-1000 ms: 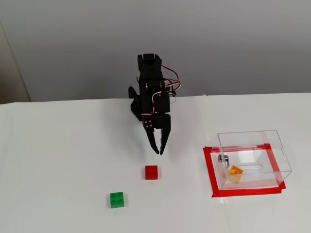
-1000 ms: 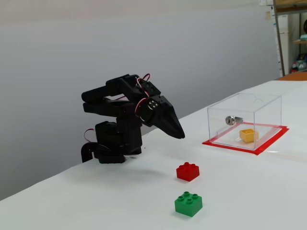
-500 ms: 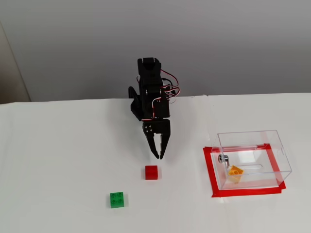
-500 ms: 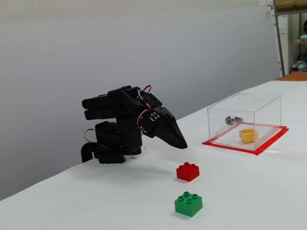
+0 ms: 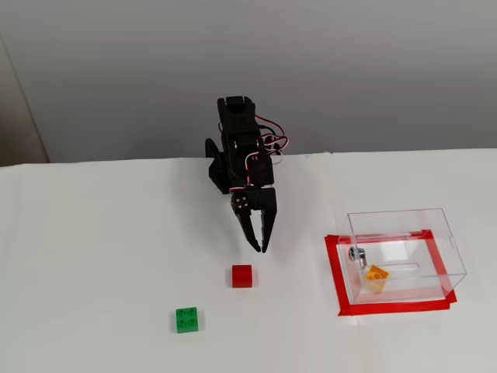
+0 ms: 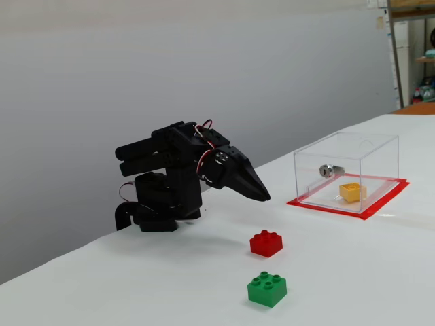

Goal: Pick the yellow lego brick and place it into the transparent box

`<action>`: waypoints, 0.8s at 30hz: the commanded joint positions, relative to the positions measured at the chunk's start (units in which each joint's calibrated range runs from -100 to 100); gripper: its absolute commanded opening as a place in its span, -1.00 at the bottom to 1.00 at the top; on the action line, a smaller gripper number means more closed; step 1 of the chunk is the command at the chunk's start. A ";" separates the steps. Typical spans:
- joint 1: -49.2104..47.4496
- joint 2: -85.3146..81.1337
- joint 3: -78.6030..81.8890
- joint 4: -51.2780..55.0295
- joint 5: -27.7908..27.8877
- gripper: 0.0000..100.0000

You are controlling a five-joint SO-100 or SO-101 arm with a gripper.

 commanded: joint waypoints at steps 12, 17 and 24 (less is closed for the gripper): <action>3.62 -0.76 0.59 6.80 0.22 -0.97; 3.69 -0.76 0.59 6.80 0.22 -0.97; 4.51 -0.76 0.59 6.71 0.22 -0.97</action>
